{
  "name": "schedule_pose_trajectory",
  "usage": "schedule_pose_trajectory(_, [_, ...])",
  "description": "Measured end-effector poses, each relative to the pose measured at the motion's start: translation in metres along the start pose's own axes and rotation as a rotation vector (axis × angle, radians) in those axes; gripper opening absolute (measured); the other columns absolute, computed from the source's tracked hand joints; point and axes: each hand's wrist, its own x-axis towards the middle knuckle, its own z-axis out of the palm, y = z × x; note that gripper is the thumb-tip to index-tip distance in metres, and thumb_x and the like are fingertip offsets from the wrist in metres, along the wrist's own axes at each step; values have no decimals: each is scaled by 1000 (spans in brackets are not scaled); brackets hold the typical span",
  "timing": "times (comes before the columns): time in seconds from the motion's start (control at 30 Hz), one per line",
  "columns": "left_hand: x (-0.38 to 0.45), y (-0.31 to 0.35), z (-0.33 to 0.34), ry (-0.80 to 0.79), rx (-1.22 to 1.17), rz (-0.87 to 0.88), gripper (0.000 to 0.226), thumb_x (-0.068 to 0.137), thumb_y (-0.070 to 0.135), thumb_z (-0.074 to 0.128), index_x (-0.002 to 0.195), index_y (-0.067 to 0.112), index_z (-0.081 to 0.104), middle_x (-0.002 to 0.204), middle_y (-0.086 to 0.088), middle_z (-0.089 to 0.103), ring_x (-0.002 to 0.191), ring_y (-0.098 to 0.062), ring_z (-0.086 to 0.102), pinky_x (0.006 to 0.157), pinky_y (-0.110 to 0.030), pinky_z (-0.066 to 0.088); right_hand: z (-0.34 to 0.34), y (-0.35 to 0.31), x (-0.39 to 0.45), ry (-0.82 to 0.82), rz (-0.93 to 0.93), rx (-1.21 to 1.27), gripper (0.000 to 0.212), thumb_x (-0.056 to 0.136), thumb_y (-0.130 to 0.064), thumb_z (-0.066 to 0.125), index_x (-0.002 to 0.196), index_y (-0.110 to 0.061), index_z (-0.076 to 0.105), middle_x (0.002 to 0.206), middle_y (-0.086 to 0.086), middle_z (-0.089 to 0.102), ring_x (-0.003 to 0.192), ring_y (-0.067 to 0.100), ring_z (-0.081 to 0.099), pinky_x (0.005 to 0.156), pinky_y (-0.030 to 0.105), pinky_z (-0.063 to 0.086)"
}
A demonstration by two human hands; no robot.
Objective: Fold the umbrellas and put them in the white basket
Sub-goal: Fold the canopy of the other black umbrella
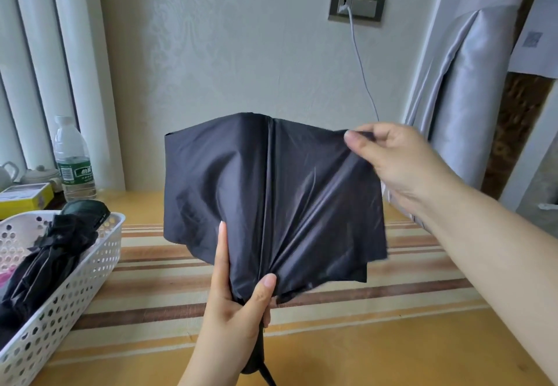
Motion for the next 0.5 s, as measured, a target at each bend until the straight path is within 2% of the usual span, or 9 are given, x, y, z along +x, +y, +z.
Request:
schedule_pose_trajectory(0.07, [0,0,0,27,-42,-1,82,72,21,71,114,81,33,75,1,67,47,-23,45,47,-28,47,-7,-2,-3,19,-170,40,13,88,-13,65,81,-24,68,68,-15,71,71,-1,64,78,15,51])
schedule_pose_trajectory(0.1, [1,-2,-1,48,-52,3,83,76,22,77,116,80,33,74,0,68,46,-22,46,46,-27,47,-10,-2,-6,-24,-179,120,10,85,-15,64,82,-23,69,70,-14,72,71,-1,64,76,14,51])
schedule_pose_trajectory(0.17, [2,1,-1,24,-49,27,88,72,20,76,124,75,31,61,-8,62,41,-20,46,45,-23,45,-18,0,-11,-155,-39,237,12,81,-19,61,86,-20,72,76,-7,74,72,4,66,73,19,54])
schedule_pose_trajectory(0.2, [3,1,-1,14,-50,22,90,72,15,72,131,67,28,56,-8,60,39,-17,47,44,-20,45,-22,1,-11,-233,53,197,14,83,-17,59,92,-18,71,79,-4,74,73,7,67,73,23,54])
schedule_pose_trajectory(0.27, [3,-1,-3,-3,-53,17,89,75,11,73,137,56,27,51,-4,60,39,-11,49,44,-18,44,-30,-4,-8,-382,191,-29,20,88,-19,61,106,-13,66,88,1,75,80,12,69,80,30,55])
schedule_pose_trajectory(0.3, [4,-3,-3,-31,-57,23,91,71,19,74,137,60,28,53,-11,60,40,-14,48,44,-21,44,-32,-11,-5,-436,226,-147,30,84,-31,65,107,-13,67,93,1,75,85,14,70,87,34,54])
schedule_pose_trajectory(0.37, [4,-10,-4,-66,-52,34,88,59,33,73,127,72,31,62,-27,56,41,-25,43,44,-25,43,-29,-28,2,-498,226,-384,61,61,-64,66,99,-17,71,96,-1,75,92,14,70,97,38,50])
schedule_pose_trajectory(0.43, [3,-18,-4,-88,-45,23,86,58,35,73,124,73,33,61,-28,55,43,-24,41,44,-25,41,-17,-45,7,-580,214,-570,74,48,-76,61,91,-17,73,92,-2,76,91,16,71,94,37,52])
schedule_pose_trajectory(0.5, [2,-18,-3,-130,-20,9,87,58,37,75,125,73,33,60,-26,55,45,-23,41,46,-25,39,-5,-57,13,-641,227,-662,66,54,-72,63,86,-15,73,88,0,76,87,19,72,88,37,56])
